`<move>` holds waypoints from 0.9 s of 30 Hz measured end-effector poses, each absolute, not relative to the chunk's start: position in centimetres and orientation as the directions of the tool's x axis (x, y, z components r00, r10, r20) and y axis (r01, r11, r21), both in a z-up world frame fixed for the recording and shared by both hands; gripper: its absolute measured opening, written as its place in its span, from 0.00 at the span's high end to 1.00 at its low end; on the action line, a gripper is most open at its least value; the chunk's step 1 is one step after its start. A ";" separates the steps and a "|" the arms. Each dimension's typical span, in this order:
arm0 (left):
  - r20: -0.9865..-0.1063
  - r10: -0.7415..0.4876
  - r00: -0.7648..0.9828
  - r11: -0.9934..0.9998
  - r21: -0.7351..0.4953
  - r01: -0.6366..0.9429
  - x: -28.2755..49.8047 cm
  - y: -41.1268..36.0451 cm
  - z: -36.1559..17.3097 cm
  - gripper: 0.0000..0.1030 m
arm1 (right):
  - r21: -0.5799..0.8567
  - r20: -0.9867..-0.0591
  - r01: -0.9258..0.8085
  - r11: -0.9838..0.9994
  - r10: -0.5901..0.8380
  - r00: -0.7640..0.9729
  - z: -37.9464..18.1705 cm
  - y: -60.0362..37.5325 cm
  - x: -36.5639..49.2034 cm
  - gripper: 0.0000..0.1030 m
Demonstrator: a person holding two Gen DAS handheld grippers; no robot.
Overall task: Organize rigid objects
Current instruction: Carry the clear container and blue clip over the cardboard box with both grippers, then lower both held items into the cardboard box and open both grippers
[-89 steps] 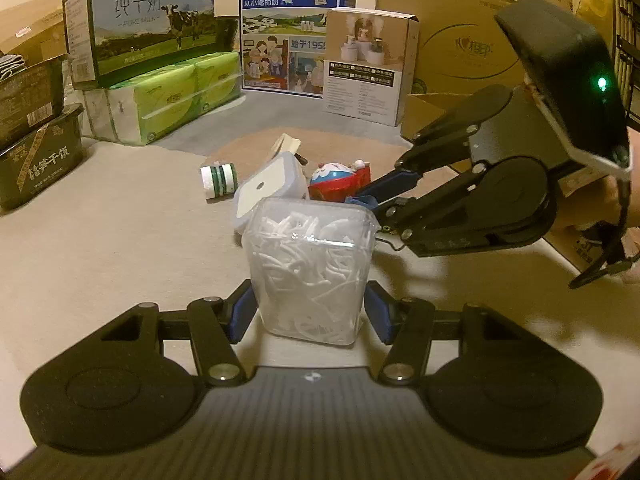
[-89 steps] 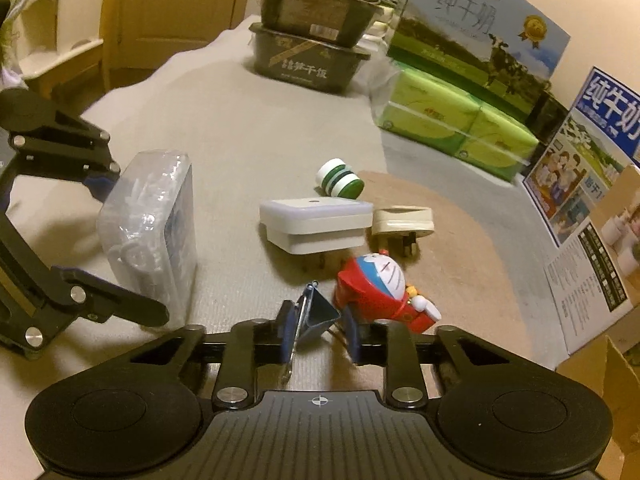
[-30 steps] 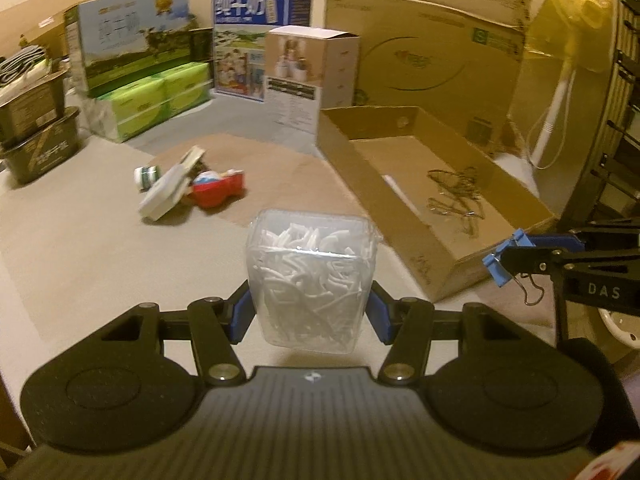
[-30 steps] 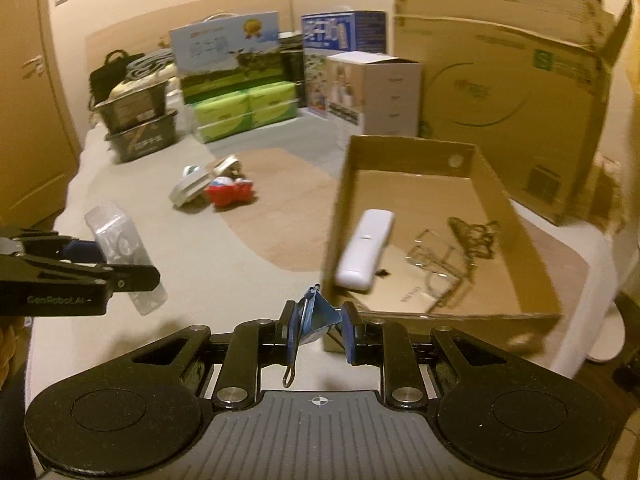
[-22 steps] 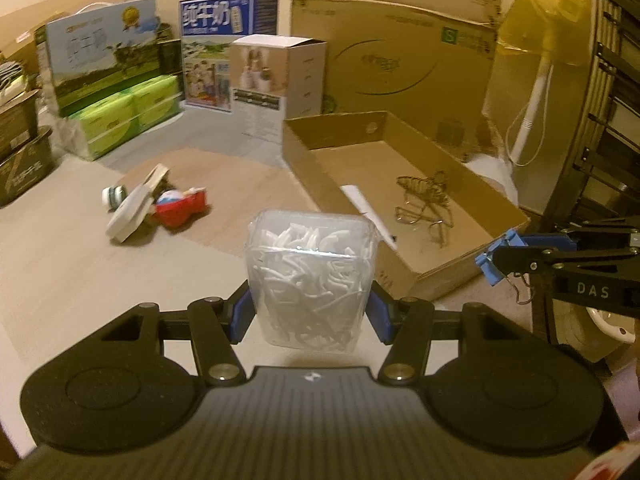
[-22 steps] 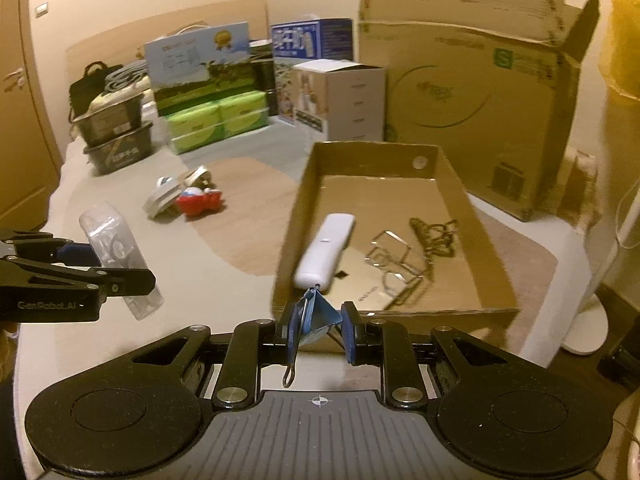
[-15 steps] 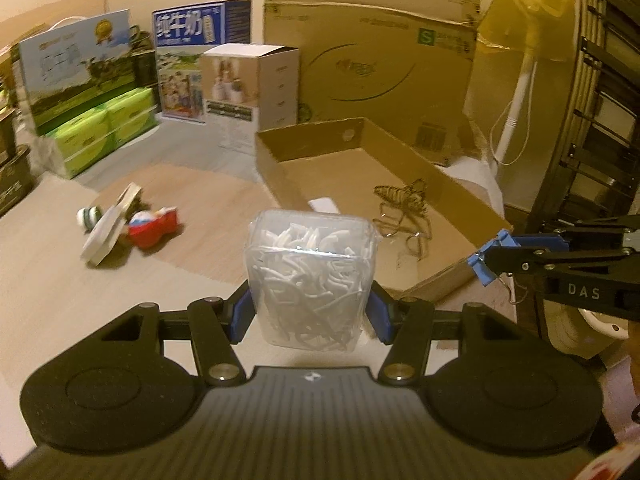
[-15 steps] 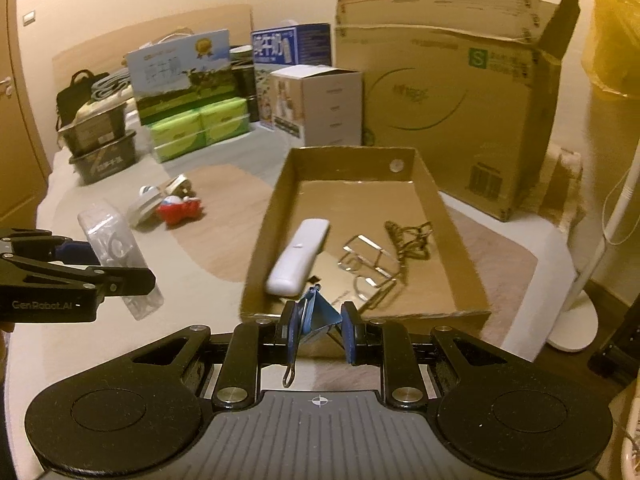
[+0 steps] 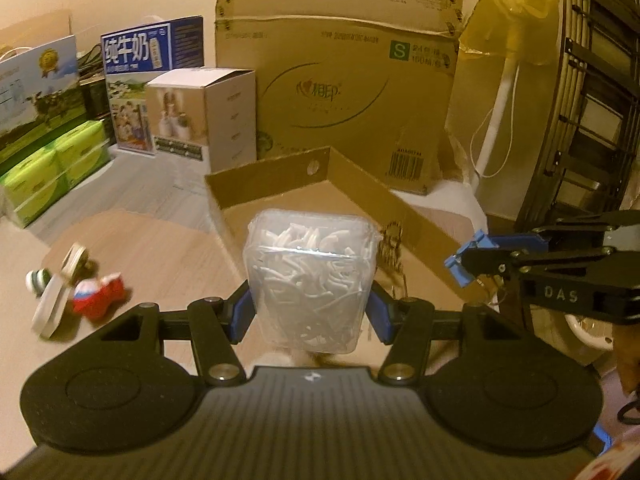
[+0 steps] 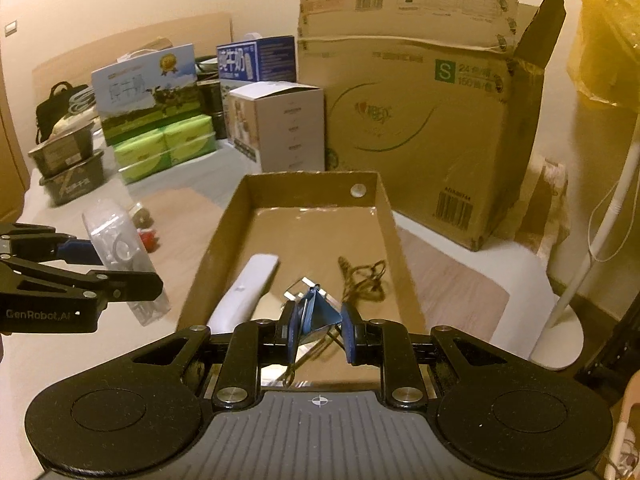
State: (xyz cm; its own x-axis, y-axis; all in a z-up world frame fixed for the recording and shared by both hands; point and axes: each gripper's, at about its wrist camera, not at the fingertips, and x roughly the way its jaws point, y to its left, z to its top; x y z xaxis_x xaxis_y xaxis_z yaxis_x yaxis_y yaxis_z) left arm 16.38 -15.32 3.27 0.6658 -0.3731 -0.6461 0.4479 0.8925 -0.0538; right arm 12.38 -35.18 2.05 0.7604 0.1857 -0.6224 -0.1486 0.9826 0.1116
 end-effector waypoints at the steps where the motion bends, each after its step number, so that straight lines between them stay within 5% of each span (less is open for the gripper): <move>1: -0.647 -0.374 0.665 0.892 -0.053 0.450 17.0 -15.6 3.3 0.47 | 0.110 -0.623 -0.150 0.982 0.186 0.760 2.1 -35.3 12.9 0.78; 27: -0.673 -0.338 0.658 0.874 0.036 0.485 28.5 -19.3 -0.2 0.47 | 0.127 -0.657 -0.182 0.975 0.220 0.721 -1.2 -36.6 25.7 0.78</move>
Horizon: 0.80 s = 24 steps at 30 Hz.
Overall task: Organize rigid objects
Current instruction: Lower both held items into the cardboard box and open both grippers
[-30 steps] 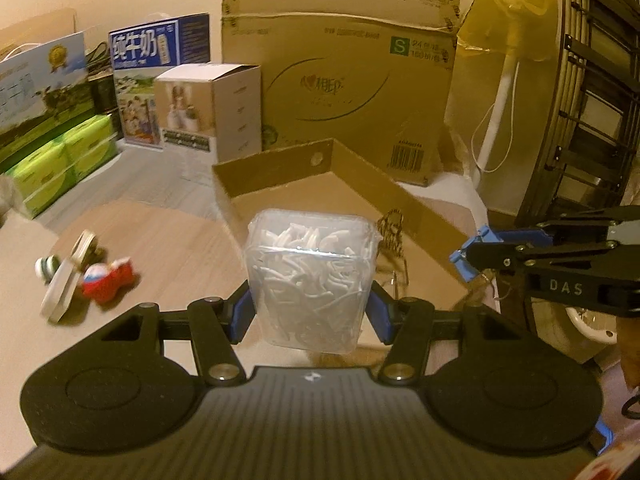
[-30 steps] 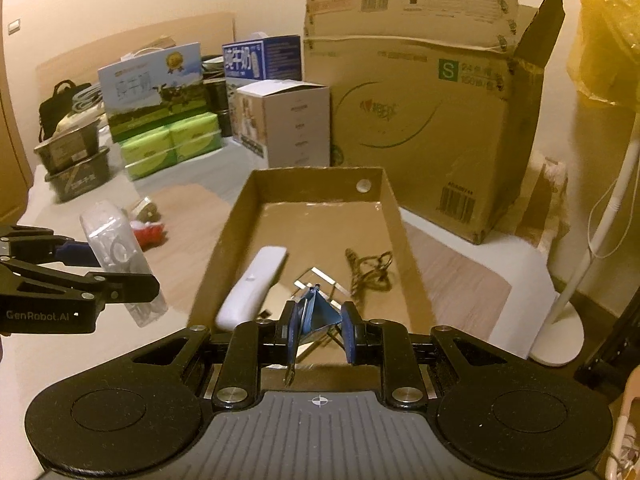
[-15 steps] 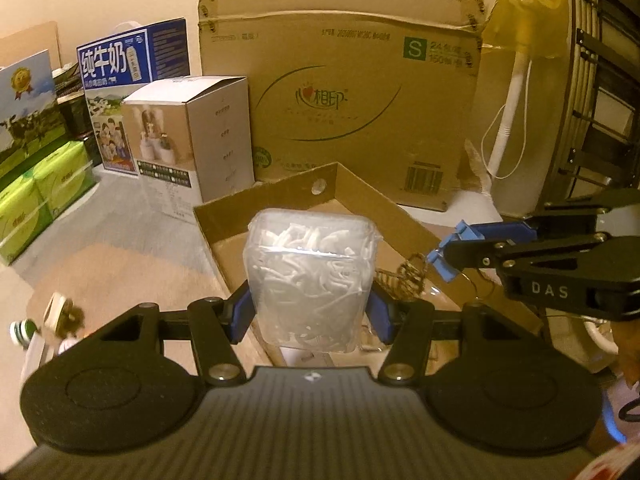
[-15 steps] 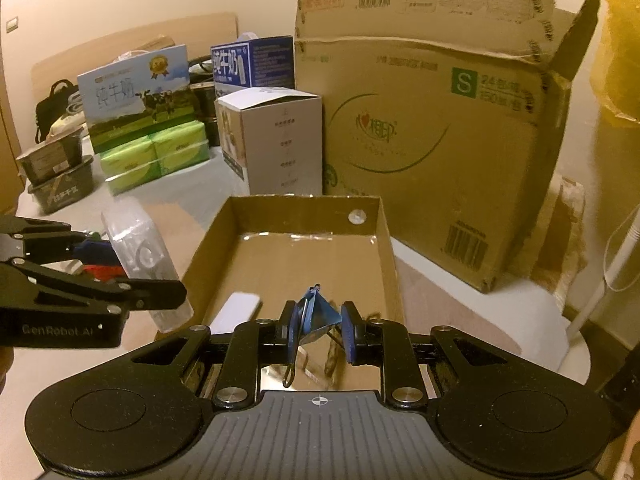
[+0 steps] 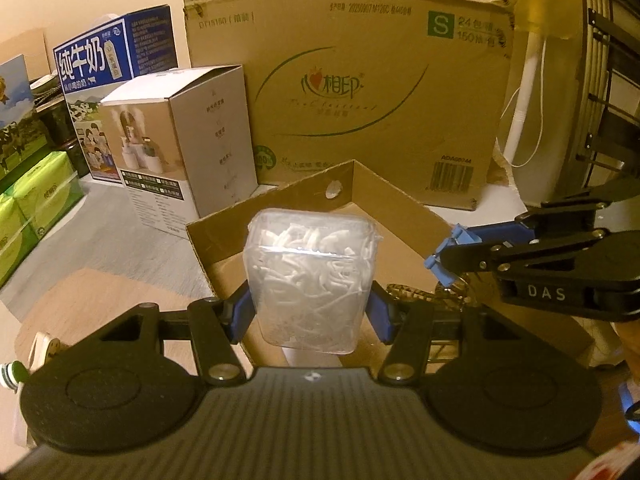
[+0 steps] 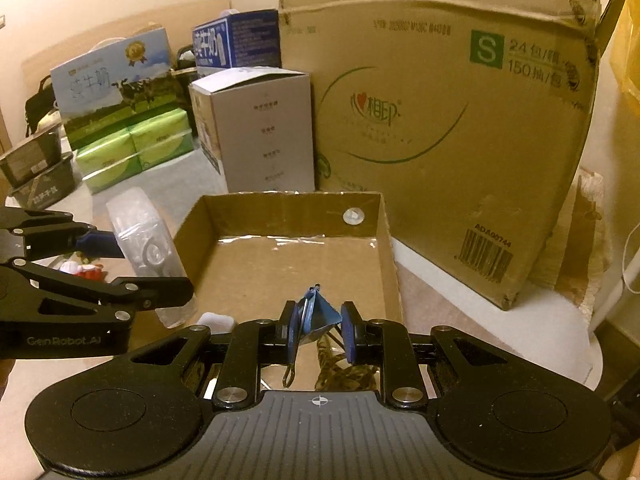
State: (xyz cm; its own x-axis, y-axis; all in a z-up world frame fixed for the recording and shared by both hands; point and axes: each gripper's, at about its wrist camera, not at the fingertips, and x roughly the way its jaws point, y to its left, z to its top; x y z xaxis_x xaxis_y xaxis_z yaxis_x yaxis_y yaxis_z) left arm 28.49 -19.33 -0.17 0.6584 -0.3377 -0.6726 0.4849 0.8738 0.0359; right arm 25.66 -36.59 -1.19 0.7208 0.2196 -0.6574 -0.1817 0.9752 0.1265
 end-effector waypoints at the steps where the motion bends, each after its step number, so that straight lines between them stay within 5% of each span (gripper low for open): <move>1: -0.673 -0.339 0.658 0.874 0.035 0.485 28.7 -19.4 -0.3 0.47 | 0.128 -0.659 -0.180 0.975 0.219 0.719 -1.3 -36.6 25.8 0.78; 5: -0.674 -0.336 0.658 0.870 0.046 0.492 29.2 -19.6 -0.9 0.46 | 0.133 -0.664 -0.177 0.975 0.221 0.714 -1.8 -36.5 26.2 0.78; 8: -0.658 -0.334 0.675 0.876 0.047 0.480 29.2 -19.3 -0.7 0.36 | 0.137 -0.664 -0.174 0.975 0.221 0.714 -1.9 -36.4 26.3 0.78; 24: -0.635 -0.296 0.713 0.921 0.007 0.389 26.2 -13.8 1.4 0.36 | 0.146 -0.644 -0.190 0.971 0.239 0.727 -0.9 -34.8 26.0 0.78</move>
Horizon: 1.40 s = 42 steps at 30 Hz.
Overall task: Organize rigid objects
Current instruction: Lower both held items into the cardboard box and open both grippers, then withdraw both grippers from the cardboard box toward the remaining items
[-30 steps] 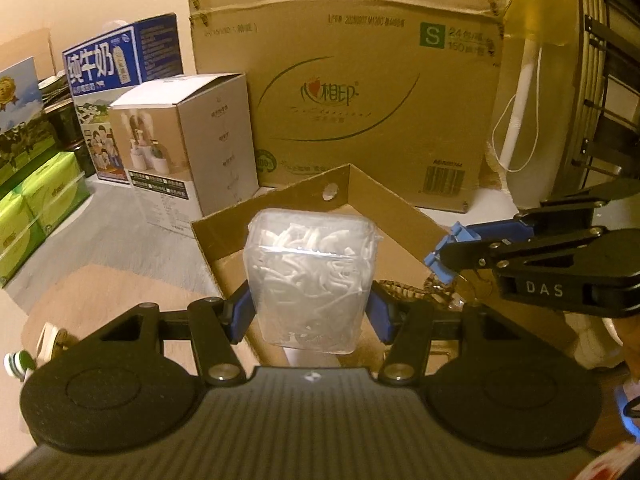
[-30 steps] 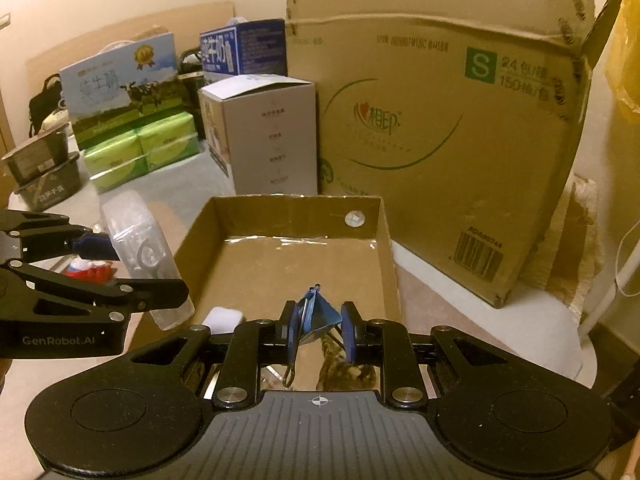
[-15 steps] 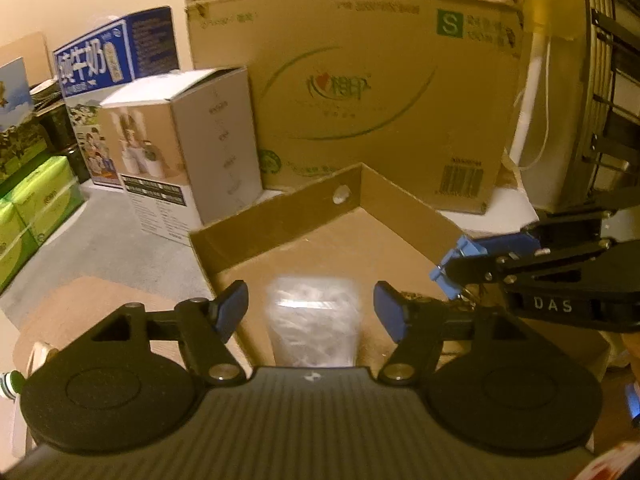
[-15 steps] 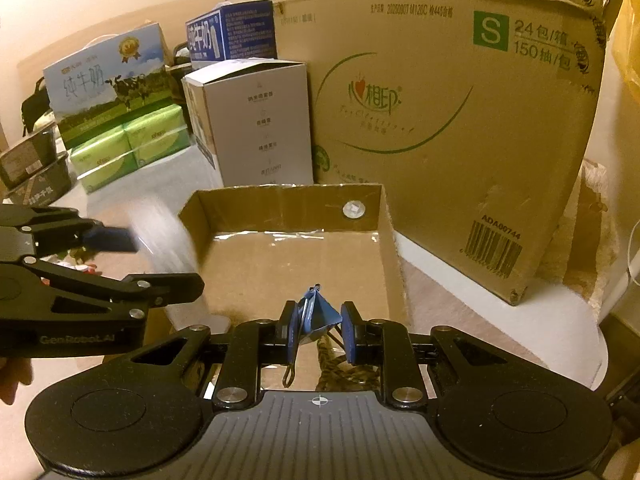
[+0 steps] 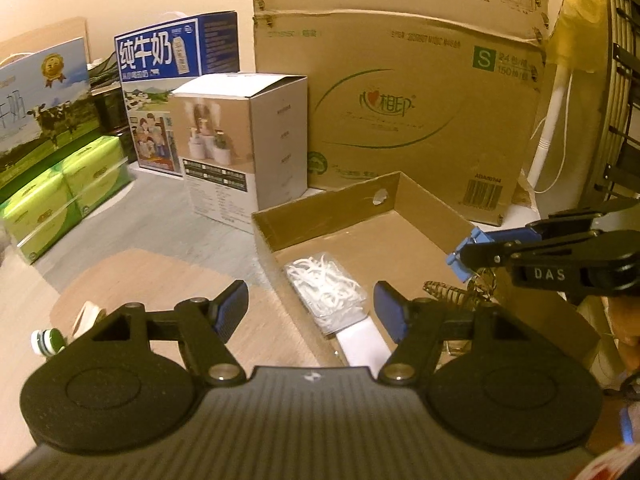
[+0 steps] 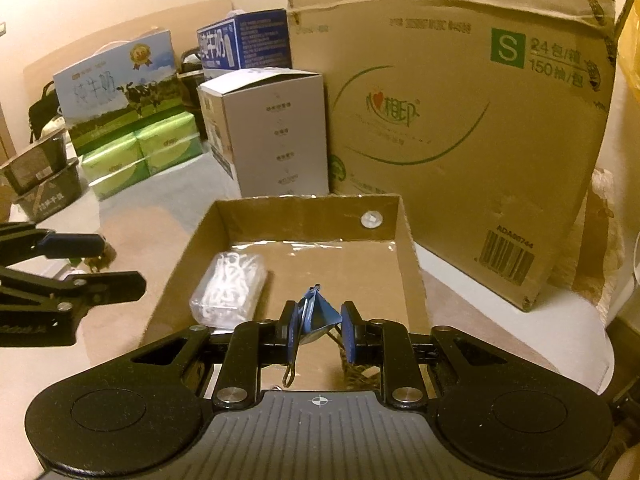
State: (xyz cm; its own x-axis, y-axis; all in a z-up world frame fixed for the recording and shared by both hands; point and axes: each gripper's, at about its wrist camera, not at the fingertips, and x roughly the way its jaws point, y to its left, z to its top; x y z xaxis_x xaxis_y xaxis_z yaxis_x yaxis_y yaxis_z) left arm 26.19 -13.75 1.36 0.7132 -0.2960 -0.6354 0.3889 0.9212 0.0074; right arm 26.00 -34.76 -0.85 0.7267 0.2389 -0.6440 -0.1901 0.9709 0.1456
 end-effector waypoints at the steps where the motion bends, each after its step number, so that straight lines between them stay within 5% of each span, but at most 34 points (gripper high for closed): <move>1: -0.636 -0.298 0.712 0.921 0.005 0.390 26.1 -13.6 1.4 0.36 | 0.146 -0.642 -0.190 0.971 0.239 0.728 -0.8 -34.7 26.1 0.78; 7: -0.636 -0.289 0.716 0.926 0.005 0.378 25.6 -13.1 1.4 0.36 | 0.178 -0.582 -0.188 0.966 0.257 0.772 -0.5 -34.8 26.2 0.76; 12: -0.640 -0.279 0.716 0.933 -0.003 0.360 24.0 -12.3 1.4 0.36 | 0.202 -0.580 -0.132 0.971 0.227 0.782 -0.1 -35.6 25.1 0.52; 30: -0.661 -0.177 0.730 0.979 -0.043 0.199 13.1 -5.2 2.1 0.32 | 0.237 -0.541 -0.093 0.967 0.211 0.814 2.7 -32.0 11.7 0.32; 42: -0.662 -0.067 0.747 0.996 -0.006 0.084 8.7 0.0 2.9 0.20 | 0.264 -0.557 -0.132 0.956 0.262 0.788 2.5 -28.1 6.6 0.21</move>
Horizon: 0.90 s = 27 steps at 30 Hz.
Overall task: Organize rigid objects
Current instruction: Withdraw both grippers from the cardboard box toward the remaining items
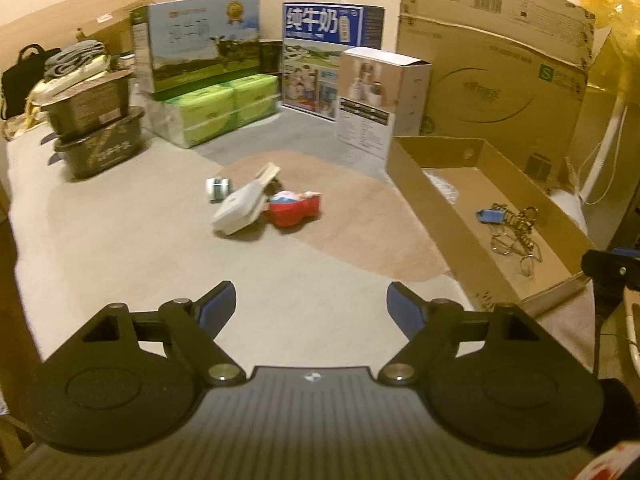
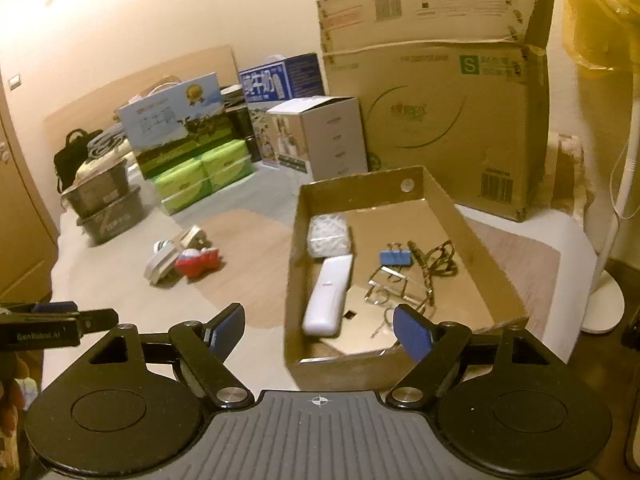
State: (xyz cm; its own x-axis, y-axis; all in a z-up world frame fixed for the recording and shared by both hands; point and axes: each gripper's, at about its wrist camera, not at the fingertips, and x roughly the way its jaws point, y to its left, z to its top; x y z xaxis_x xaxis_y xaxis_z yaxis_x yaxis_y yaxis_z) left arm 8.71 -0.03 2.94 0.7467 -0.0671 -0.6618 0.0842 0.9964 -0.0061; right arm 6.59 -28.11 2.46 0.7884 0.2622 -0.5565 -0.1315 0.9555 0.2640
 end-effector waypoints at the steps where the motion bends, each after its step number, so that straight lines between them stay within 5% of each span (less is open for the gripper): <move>1: -0.661 -0.062 0.748 0.997 -0.005 0.079 8.6 0.3 3.0 0.19 | 0.263 -0.558 -0.133 0.956 0.263 0.787 2.4 -27.9 6.4 0.21; 27: -0.663 -0.021 0.748 1.000 -0.009 0.020 8.2 3.8 2.5 0.14 | 0.225 -0.547 -0.203 0.953 0.295 0.783 2.4 -23.8 7.0 0.18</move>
State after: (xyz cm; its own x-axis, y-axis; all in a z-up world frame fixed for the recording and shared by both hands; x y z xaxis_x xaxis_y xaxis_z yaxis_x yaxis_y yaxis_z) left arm 8.18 3.78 2.53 0.7484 -0.0211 -0.6629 0.0199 0.9998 -0.0094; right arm 6.99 -23.82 2.39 0.7833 0.2953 -0.5470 -0.2026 0.9532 0.2245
